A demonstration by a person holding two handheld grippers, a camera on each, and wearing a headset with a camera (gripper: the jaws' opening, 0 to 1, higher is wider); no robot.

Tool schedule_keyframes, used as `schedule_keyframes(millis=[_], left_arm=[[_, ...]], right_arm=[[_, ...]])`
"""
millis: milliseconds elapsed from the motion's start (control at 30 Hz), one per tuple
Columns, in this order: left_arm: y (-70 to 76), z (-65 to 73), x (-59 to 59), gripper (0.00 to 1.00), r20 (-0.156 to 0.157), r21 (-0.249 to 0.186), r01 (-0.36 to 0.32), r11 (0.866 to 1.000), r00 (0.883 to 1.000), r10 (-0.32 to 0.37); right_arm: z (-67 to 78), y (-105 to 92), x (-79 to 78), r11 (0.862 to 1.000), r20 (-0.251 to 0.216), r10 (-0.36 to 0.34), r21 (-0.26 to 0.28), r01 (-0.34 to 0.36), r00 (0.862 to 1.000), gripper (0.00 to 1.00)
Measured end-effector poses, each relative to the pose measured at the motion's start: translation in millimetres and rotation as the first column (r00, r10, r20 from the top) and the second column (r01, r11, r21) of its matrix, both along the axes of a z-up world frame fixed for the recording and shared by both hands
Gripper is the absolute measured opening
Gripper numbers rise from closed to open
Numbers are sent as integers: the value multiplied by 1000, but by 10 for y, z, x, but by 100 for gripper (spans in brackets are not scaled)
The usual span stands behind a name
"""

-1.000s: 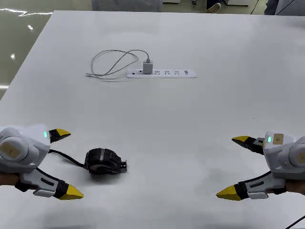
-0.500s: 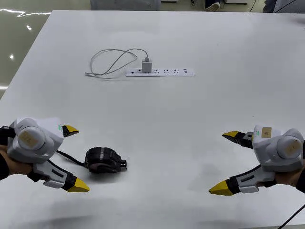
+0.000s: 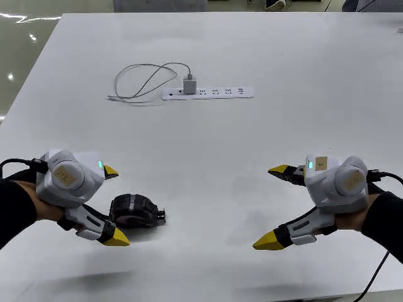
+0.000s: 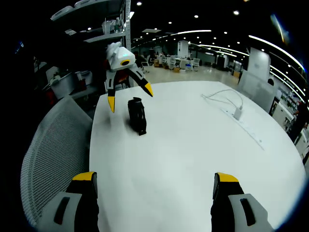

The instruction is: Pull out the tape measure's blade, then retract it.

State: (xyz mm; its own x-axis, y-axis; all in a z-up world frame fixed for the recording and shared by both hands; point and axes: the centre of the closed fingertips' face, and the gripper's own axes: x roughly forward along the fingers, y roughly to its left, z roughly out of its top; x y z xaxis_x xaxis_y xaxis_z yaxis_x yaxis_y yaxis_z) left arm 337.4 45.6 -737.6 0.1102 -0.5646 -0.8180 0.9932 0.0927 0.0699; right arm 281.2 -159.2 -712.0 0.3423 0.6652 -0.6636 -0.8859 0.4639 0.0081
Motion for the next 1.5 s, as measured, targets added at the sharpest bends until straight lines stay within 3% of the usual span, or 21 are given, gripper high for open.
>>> schedule_keyframes(millis=[33, 133, 200, 300, 400, 600, 667, 767, 967, 1033, 1067, 1100, 1200, 1267, 1500], left_arm=[[-18, -9, 5, 82, 8, 3, 8, 1000, 1000, -8], [-18, -50, -9, 76, -14, 27, 12, 1000, 1000, -12], [-8, -83, 1, 75, 3, 46, 24, 999, 1000, -24], [4, -115, -38, 68, -15, 58, 36, 998, 999, -35], [49, -193, -10, 66, -8, 87, 45, 995, 999, -45], [25, -187, -11, 56, -12, 82, 47, 996, 999, -46], [-26, -183, -21, 51, 3, 60, 105, 993, 994, -106], [-32, -246, -25, 48, -21, 80, 107, 991, 994, -105], [-93, -264, 11, 43, 2, 90, 126, 988, 992, -126], [-99, -275, -1, 36, 0, 93, 140, 986, 990, -140], [-118, -261, 71, 31, 53, 100, 158, 982, 985, -164], [-116, -278, 29, 31, 24, 100, 137, 986, 990, -140], [-111, -282, 30, 31, 23, 102, 140, 985, 989, -143], [-112, -287, 36, 31, -1, 105, 125, 987, 992, -126], [-111, -288, 33, 31, 14, 107, 134, 985, 991, -136]], right_arm=[[-10, 35, 24, 1000, -1, 7, -1, -7, 1000, 99], [-28, 94, 54, 999, 11, 37, -20, -37, 999, 99], [-37, 138, 75, 999, 14, 50, -21, -50, 999, 99], [-65, 184, 99, 998, 13, 63, -27, -62, 998, 99], [-88, 209, 141, 998, 13, 62, -26, -62, 998, 99], [-163, 255, 133, 997, 0, 74, -38, -74, 997, 99], [-176, 300, 132, 997, -6, 76, -33, -76, 997, 99], [-185, 368, 156, 996, -2, 80, -27, -80, 997, 99], [-131, 543, 225, 995, 11, 95, -9, -95, 995, 99], [-123, 596, 241, 994, 16, 106, -7, -106, 994, 99], [-126, 620, 255, 994, 17, 110, -7, -110, 994, 99], [-133, 634, 268, 994, 17, 111, -7, -111, 994, 99], [-131, 685, 287, 993, 16, 116, -3, -116, 993, 99], [-143, 714, 301, 993, 14, 119, 2, -119, 993, 99], [-197, 798, 340, 990, 15, 140, -6, -140, 990, 93]])
